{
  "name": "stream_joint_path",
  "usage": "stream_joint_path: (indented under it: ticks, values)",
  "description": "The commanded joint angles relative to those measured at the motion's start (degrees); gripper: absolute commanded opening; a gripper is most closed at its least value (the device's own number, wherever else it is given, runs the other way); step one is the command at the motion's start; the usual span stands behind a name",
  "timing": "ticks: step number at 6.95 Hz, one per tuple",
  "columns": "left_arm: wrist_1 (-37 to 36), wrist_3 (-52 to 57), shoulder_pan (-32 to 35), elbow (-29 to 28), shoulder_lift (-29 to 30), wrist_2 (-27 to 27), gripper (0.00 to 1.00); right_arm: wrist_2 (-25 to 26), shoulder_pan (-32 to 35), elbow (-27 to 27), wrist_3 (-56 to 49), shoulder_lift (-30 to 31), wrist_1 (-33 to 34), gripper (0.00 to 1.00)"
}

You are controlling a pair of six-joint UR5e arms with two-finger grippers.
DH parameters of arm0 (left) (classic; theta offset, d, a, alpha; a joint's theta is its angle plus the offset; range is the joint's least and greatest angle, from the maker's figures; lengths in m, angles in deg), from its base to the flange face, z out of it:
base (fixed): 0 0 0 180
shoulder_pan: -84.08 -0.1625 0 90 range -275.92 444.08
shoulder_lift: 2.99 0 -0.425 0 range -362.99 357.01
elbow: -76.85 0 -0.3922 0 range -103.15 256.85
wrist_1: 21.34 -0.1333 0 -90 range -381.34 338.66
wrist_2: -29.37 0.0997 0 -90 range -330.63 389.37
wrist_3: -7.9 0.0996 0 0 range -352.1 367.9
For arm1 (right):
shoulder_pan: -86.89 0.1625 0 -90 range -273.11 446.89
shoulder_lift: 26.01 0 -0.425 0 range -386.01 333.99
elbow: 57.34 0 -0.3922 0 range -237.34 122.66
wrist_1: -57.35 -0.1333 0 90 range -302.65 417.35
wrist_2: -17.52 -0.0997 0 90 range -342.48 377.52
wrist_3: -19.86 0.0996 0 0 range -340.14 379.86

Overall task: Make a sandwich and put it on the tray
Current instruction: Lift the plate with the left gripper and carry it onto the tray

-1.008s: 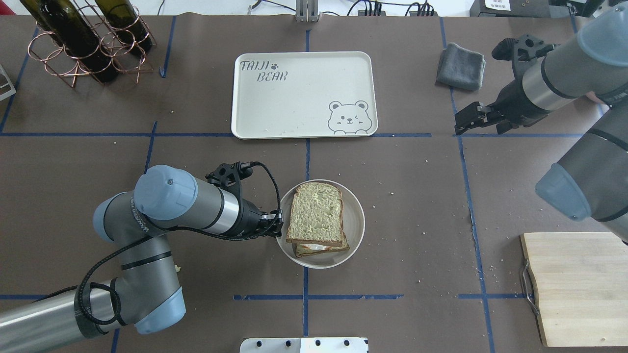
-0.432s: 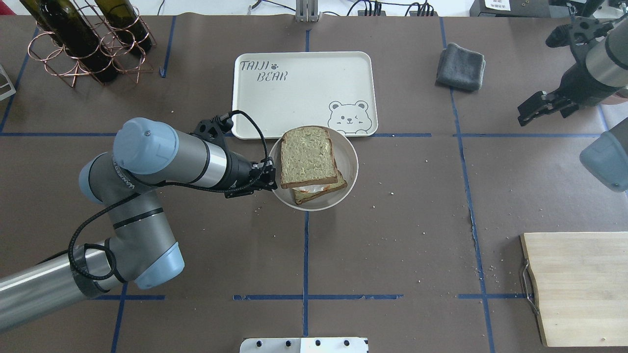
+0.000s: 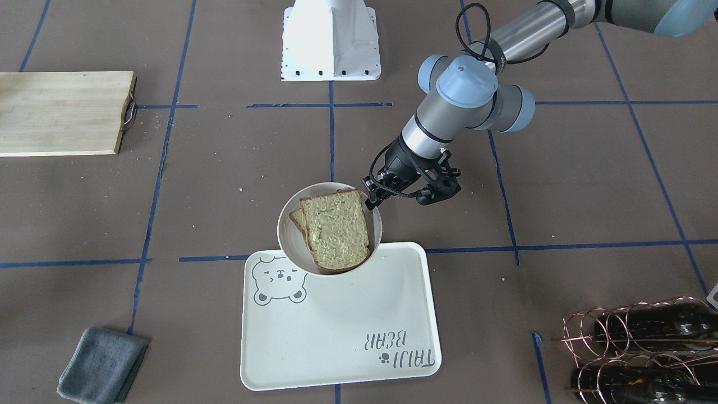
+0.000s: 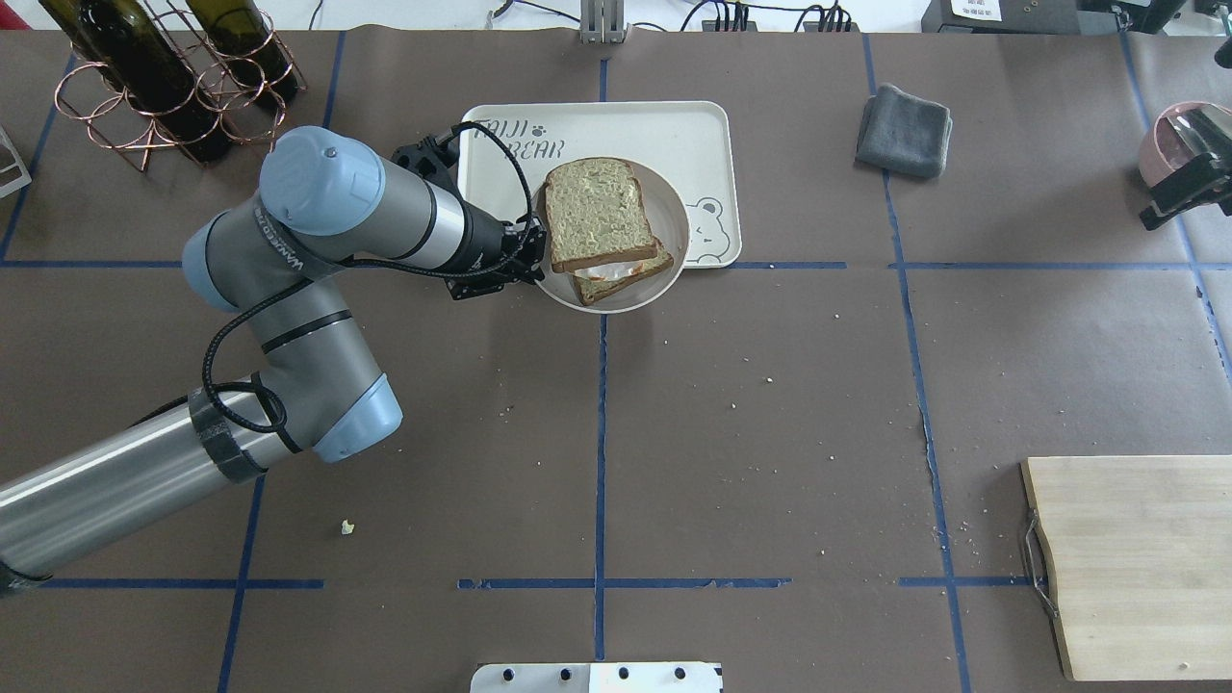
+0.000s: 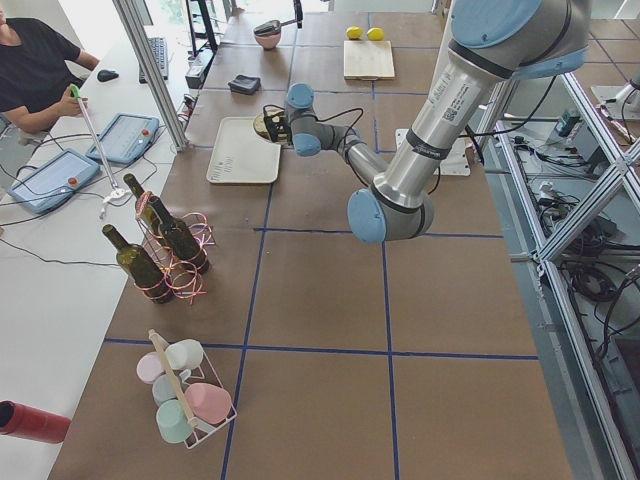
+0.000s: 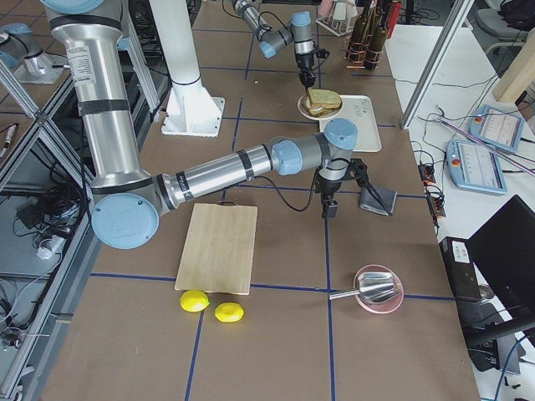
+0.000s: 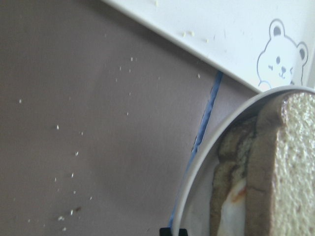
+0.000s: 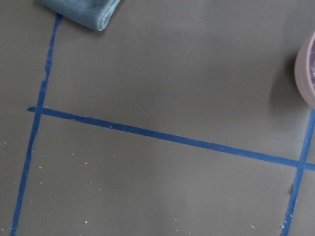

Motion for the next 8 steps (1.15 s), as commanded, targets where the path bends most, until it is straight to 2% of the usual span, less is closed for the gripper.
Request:
stream_joint_path:
  ticks: [1, 4, 7, 8]
  values:
    - [0.24, -6.35, 1.55, -10.84, 5.92, 0.49, 0.00, -2.98, 3.84, 3.87, -2.40, 0.71, -0.41, 1.00]
    - [2.17, -13.83, 1.82, -18.77, 9.89, 1.45, 0.00, -2.46, 4.46, 3.79, -1.70, 0.44, -0.50, 1.00]
    - [4.20, -17.97, 1.82, -21.69, 11.57, 2.68, 0.00, -2.28, 4.81, 3.96, -0.29, 0.53, -0.42, 1.00]
    - [5.50, -18.07, 1.91, -21.69, 11.48, 2.77, 0.32, -2.28, 4.81, 3.96, -0.12, 0.53, -0.42, 1.00]
